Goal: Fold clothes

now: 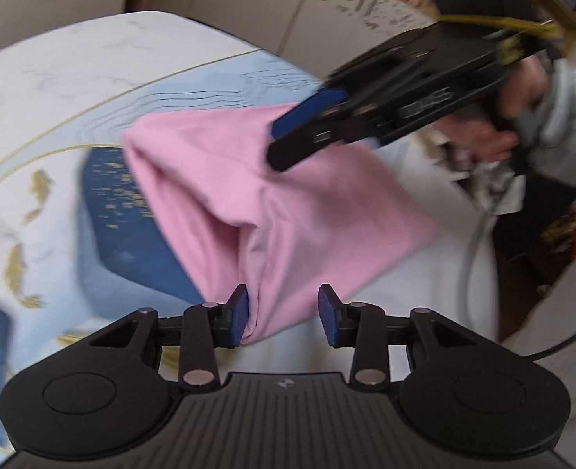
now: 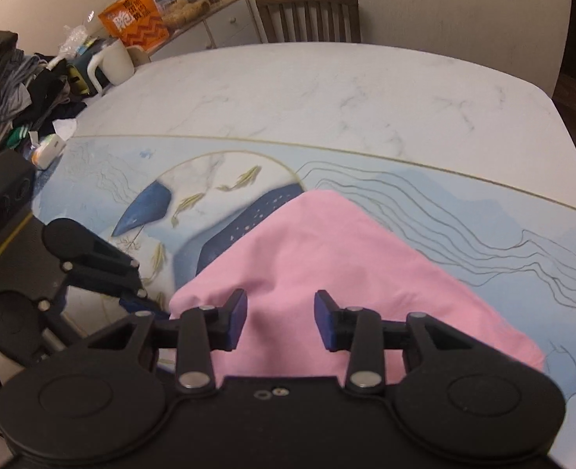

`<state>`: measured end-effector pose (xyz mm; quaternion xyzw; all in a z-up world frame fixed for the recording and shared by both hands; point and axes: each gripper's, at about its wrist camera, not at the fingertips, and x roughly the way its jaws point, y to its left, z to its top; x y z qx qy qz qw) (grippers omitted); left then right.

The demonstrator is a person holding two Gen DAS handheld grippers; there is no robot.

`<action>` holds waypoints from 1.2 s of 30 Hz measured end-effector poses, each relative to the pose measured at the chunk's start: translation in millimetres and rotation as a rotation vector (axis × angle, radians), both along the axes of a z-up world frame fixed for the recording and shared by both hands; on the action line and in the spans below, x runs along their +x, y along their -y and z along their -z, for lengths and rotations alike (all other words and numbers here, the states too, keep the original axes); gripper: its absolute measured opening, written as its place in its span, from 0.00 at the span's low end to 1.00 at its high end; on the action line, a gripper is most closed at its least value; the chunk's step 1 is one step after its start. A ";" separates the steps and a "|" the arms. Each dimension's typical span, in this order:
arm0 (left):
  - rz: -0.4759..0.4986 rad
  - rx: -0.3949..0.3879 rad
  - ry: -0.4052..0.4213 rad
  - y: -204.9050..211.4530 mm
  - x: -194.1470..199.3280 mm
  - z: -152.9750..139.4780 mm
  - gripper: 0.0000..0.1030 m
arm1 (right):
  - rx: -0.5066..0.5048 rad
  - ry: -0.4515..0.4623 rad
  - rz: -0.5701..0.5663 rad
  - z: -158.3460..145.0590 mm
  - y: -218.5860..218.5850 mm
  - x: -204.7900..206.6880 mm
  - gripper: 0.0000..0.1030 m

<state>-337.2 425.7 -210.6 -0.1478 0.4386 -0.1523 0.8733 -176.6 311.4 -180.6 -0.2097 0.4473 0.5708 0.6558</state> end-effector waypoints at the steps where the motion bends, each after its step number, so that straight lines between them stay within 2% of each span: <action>1: 0.030 -0.038 0.001 4.0 -4.3 -0.5 0.35 | -0.007 0.001 -0.001 1.2 -1.4 -2.5 1.00; 3: 0.086 -0.104 0.003 12.1 -12.4 -1.5 0.36 | -0.020 0.002 -0.002 3.7 -4.3 -7.5 1.00; 6: 0.130 -0.081 0.008 22.9 -18.8 -1.0 0.36 | -0.037 0.009 -0.006 4.6 -5.1 -15.3 1.00; 11: 0.036 -0.007 0.070 6.1 -18.3 -5.5 0.38 | -0.037 0.011 -0.030 -1.5 -0.7 -26.2 1.00; 16: 0.110 -0.049 0.028 8.7 -6.3 9.7 0.40 | -0.059 0.008 -0.050 3.3 -15.0 -35.4 1.00; 20: 0.201 -0.153 0.012 23.3 -12.9 10.7 0.41 | -0.126 0.023 -0.020 25.0 -30.1 -38.0 1.00; 22: 0.223 -0.166 0.017 29.4 -20.2 9.3 0.52 | -0.135 0.034 0.007 34.1 -33.7 -35.8 1.00; 24: 0.208 -0.172 0.043 29.6 -30.0 1.7 0.57 | -0.137 0.057 0.012 35.7 -35.0 -36.6 1.00; 27: 0.157 -0.217 0.046 23.8 -35.7 3.2 0.59 | -0.129 0.083 0.002 36.4 -34.0 -38.3 1.00; 30: 0.140 -0.173 0.025 27.0 -35.5 11.2 0.58 | -0.118 0.081 -0.002 35.7 -30.7 -37.5 1.00; 36: 0.047 -0.227 0.062 1.4 -48.6 -5.4 0.59 | -0.088 0.113 -0.016 6.4 7.9 -39.6 1.00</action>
